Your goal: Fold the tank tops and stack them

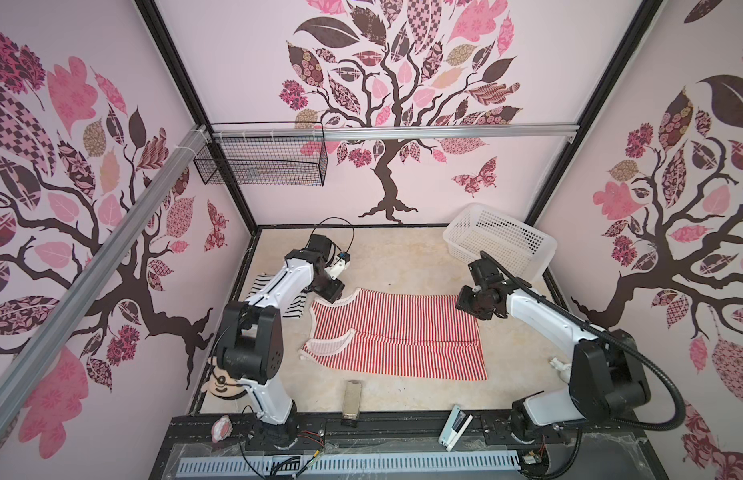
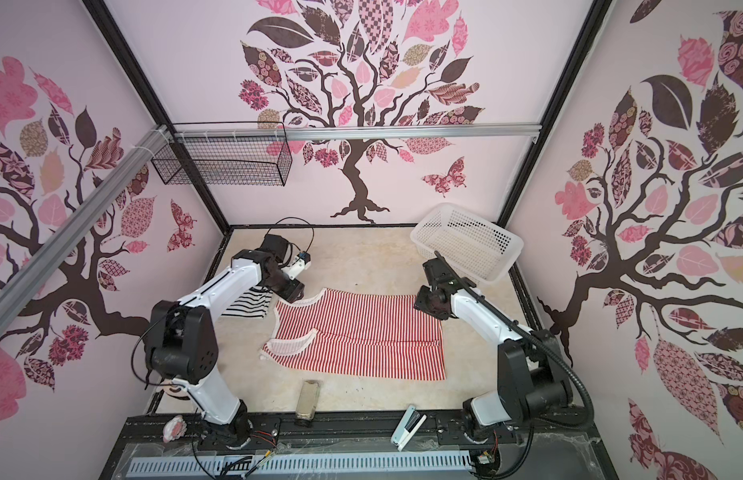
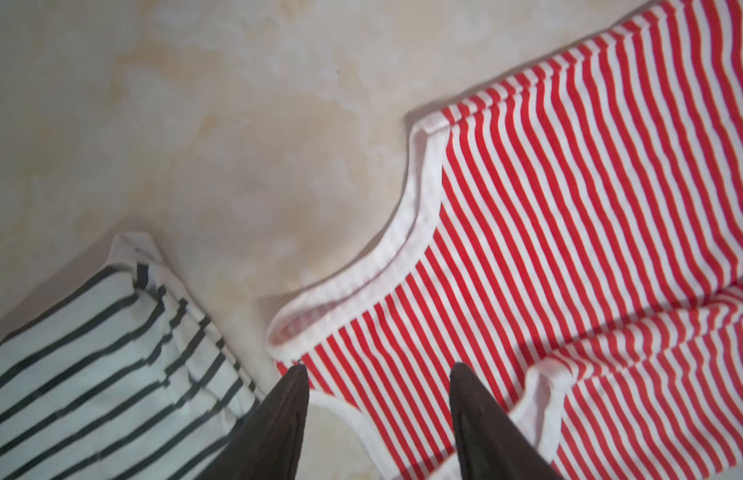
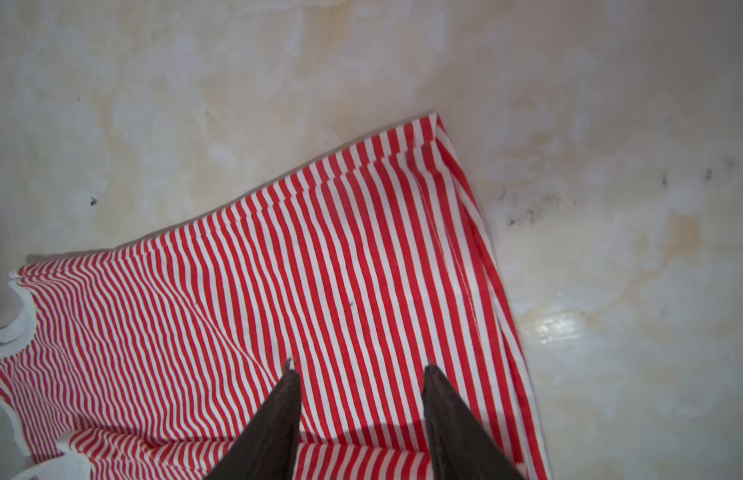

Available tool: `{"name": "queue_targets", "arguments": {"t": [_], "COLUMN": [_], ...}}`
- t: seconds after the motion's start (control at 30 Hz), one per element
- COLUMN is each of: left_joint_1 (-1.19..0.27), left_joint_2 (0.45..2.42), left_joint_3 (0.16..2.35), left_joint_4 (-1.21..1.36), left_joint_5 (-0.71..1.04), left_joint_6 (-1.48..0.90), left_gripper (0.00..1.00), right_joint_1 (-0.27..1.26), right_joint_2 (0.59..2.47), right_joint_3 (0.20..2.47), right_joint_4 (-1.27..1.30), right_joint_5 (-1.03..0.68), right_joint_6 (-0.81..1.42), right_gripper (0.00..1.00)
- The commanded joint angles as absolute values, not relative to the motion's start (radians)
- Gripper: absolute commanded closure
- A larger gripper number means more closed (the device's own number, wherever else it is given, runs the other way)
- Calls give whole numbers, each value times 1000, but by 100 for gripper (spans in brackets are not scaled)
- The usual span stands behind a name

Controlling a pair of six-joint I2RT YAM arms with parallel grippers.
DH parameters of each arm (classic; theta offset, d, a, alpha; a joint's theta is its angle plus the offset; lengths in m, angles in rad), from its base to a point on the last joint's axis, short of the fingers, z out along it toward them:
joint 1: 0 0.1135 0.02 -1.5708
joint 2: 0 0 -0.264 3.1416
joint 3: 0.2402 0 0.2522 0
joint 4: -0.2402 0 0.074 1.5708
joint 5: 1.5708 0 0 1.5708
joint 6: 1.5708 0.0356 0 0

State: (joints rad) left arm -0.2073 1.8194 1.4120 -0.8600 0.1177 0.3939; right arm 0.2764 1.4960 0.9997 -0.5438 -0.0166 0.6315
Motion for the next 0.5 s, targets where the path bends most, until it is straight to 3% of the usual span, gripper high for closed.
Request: {"name": "queue_targets", "arguments": {"t": [0.0, 0.47], "left_joint_1": [-211, -279], "left_joint_2": [1908, 2140], "left_joint_3": [1514, 1719], "left_joint_4": [-874, -887], "left_joint_5": [219, 274], "left_joint_6": [335, 284], "left_gripper": [42, 41], "right_joint_1": [255, 188], "right_joint_2": [1586, 1794], "right_joint_3": [1068, 1198], "right_joint_4": [-543, -572], "right_joint_5": [11, 129], "right_joint_6": [588, 511], "right_gripper": [51, 61]}}
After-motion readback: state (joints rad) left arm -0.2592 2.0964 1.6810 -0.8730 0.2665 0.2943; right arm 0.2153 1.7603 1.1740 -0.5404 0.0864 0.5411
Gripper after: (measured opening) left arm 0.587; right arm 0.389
